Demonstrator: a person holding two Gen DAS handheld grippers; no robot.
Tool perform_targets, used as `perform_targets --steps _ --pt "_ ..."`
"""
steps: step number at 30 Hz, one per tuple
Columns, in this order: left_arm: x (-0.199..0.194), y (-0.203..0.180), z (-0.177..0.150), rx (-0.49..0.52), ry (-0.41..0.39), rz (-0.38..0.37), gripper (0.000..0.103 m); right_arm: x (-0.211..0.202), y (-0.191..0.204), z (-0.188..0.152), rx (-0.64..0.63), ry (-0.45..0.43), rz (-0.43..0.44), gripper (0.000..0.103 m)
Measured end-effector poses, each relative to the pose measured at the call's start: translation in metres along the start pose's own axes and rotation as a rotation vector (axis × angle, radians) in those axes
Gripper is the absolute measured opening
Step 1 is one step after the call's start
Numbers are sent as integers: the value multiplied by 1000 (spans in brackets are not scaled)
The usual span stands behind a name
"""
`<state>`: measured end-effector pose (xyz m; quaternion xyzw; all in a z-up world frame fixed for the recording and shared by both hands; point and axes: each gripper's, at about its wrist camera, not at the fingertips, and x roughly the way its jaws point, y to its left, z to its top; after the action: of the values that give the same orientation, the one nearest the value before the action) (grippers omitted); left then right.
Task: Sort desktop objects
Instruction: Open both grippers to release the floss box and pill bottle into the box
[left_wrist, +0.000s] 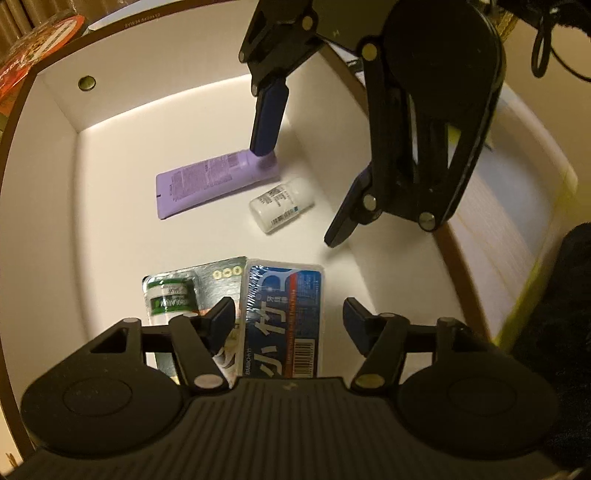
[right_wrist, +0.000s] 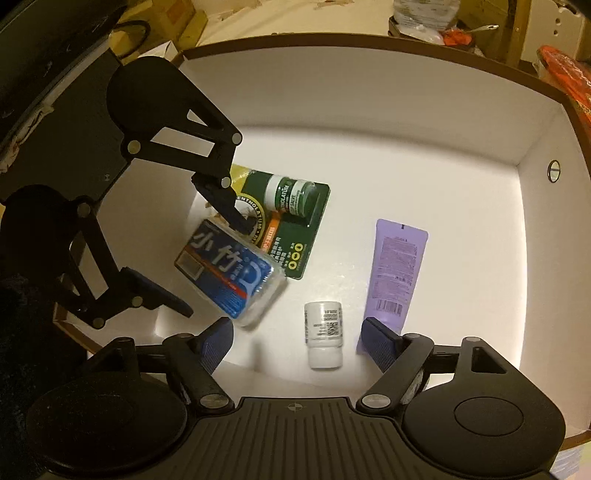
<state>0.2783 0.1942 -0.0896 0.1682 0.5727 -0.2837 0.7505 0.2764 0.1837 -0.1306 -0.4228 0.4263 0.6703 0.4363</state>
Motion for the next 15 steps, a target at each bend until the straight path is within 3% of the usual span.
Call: perform_targets --steps 6,15 --pt "-9 -1 -1 -24 5 -1 62 -5 -2 -6 12 21 -36 79" --pt "-22 -9 -1 -45 21 69 69 -17 2 -4 31 14 -81 79"
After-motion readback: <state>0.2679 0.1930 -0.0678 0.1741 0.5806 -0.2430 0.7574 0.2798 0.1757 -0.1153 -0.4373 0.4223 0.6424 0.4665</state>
